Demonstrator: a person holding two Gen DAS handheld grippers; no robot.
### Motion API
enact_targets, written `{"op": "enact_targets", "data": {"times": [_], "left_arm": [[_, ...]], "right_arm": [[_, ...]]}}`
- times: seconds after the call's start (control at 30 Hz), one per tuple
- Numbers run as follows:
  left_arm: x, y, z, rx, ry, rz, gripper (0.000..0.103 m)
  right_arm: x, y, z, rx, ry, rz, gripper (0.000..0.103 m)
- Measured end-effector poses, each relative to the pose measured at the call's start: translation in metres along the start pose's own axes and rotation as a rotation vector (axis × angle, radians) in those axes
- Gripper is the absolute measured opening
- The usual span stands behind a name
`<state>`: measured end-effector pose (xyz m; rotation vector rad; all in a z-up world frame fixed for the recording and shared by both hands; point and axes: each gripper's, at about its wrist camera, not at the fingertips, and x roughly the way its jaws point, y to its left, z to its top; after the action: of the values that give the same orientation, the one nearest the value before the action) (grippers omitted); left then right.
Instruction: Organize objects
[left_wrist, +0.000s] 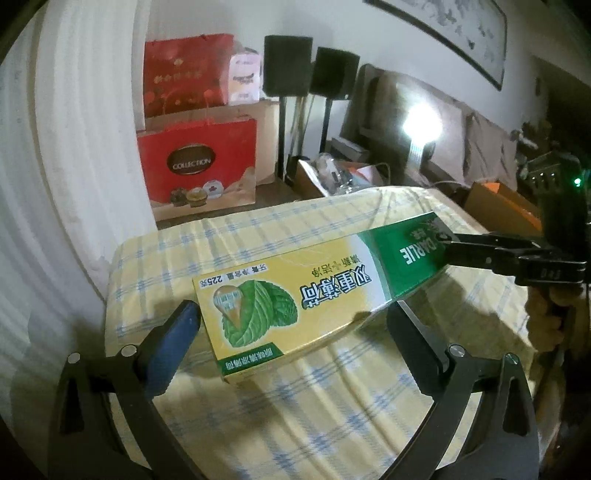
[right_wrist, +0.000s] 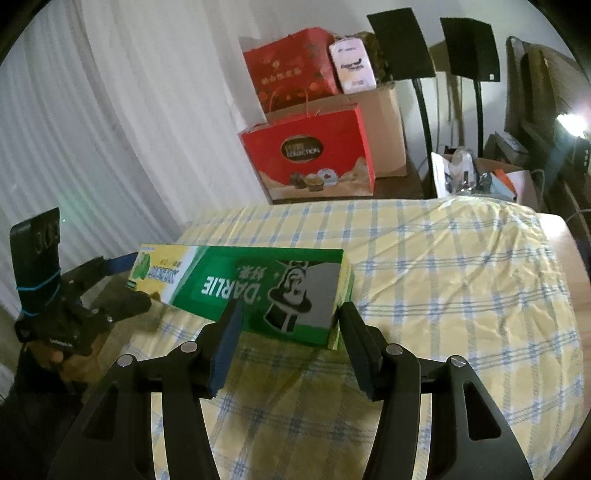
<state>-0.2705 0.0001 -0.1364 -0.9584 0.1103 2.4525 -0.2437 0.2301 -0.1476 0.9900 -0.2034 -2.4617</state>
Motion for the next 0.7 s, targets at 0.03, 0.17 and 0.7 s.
{"op": "enact_targets", "data": {"times": [0.03, 0.17, 0.7], "left_arm": [[0.0, -0.004, 0.0, 0.006, -0.002, 0.001, 0.1], [0.003, -0.018, -0.002, 0.015, 0.013, 0.004, 0.1], [0.017, -0.067, -0.005, -0.029, 0.037, -0.047, 0.1]], "right_arm": [[-0.003, -0.001, 0.0, 0.004, -0.008, -0.003, 0.06], [-0.008, -0.013, -0.003, 0.045, -0.01, -0.009, 0.061], [-0.04, -0.051, -0.016, 0.176, -0.036, -0.131, 0.064]]}}
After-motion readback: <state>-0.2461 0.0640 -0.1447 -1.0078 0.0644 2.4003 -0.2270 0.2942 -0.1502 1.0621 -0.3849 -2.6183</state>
